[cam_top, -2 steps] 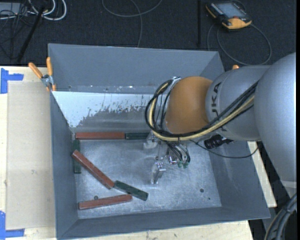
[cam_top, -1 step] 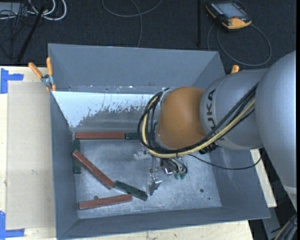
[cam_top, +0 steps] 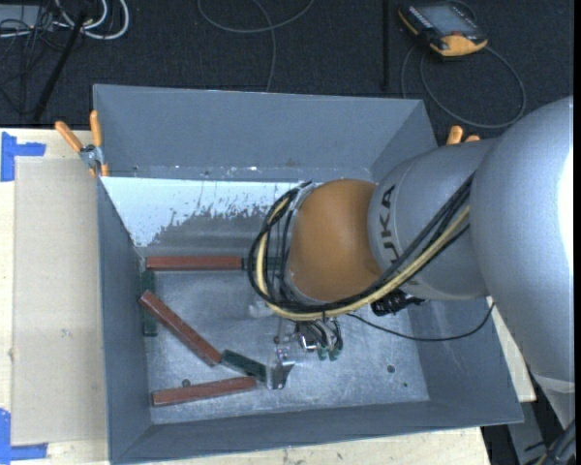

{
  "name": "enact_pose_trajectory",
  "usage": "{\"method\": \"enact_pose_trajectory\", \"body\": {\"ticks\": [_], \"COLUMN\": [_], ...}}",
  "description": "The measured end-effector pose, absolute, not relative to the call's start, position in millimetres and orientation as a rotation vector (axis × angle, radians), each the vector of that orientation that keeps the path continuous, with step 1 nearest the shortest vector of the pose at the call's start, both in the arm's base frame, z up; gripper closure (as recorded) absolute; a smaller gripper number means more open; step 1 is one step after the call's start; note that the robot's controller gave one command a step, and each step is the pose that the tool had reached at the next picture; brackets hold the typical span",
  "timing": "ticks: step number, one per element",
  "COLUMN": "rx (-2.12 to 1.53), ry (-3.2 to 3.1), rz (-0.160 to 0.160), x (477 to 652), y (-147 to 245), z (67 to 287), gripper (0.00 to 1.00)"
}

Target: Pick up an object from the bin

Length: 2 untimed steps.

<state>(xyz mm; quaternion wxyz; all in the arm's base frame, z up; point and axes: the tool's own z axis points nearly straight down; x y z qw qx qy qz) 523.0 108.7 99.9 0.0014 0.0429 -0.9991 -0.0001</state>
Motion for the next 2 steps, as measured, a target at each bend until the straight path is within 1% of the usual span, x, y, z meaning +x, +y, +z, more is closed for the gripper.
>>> {"method": "enact_pose_trajectory", "body": {"ticks": [1,2], "rx": [0.378,0.378], "ry": [-3.134,-3.134], "rz": [-0.004,-0.004], "x": [518.0,518.0], "y": [171.7,171.7], "z": [75.1,75.1], "gripper": [1.0,1.0]}}
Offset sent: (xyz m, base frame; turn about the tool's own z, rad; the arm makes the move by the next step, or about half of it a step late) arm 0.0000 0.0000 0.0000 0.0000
